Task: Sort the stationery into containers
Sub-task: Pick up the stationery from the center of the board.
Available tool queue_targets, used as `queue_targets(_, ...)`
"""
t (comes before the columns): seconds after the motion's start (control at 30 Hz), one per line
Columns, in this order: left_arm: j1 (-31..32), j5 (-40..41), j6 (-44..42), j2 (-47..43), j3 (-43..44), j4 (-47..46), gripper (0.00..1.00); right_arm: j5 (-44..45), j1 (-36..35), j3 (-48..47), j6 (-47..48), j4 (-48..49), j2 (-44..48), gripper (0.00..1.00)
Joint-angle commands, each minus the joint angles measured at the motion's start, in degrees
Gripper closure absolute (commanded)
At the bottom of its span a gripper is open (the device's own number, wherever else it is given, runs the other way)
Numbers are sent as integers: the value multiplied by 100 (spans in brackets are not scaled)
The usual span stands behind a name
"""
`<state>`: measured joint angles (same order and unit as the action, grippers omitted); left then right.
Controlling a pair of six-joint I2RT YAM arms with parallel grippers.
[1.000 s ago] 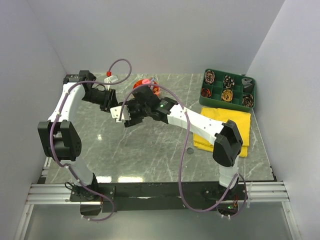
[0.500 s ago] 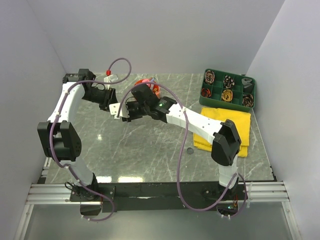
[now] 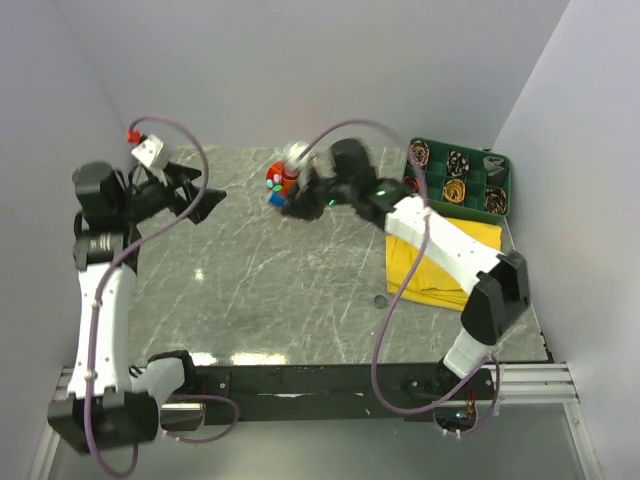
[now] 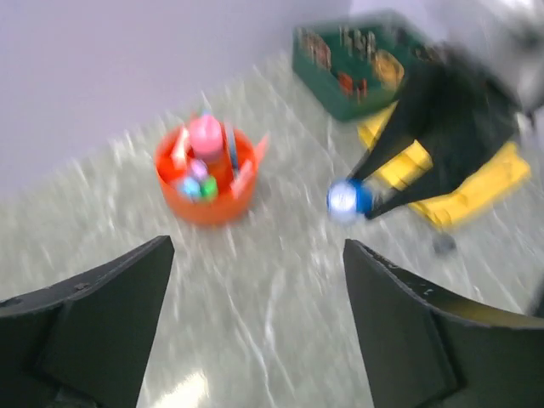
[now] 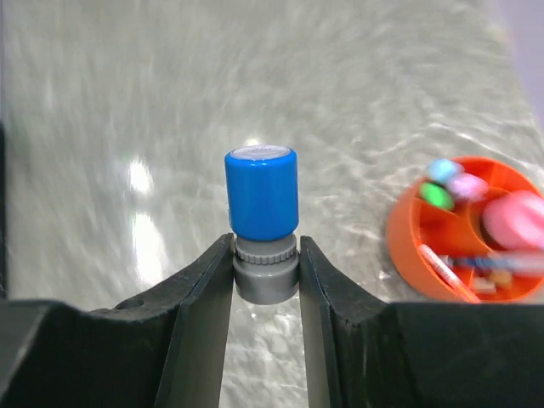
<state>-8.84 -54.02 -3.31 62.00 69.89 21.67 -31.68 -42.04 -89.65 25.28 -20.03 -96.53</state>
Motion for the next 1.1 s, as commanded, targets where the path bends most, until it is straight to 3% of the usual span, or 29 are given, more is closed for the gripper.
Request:
queue_targets(0.0,-100,129,1865,-521,-1406,-3648,11,-1304,1065,473,-4045,2297,574,100)
queue_targets(0.03,-109,111,2130,-565,-1582,-4383,10,-1375,1171,605,-4544,3172,618,100)
queue_targets(0.07,-109,102,2394,-531,-1723,-4600,9,-1358,1268,737,-4941,3451,635,100)
queue_targets(0.2,-22,76,3510,92,-1470,-5303,9,-1473,1172,765,-5707,3971,706,100)
queue_targets(0.3,110,-38,3680,514,-1233,-5840,9,-1507,1084,694,-6024,4261,671,100)
queue_targets(0.63,1040,-161,4295,1534,-99,-6377,11,-1464,1075,26,-6579,4692,38,100)
queue_targets(1.07,1235,-320,4919,1869,183,-6395,13,-1393,1067,-211,-6439,4701,-41,100)
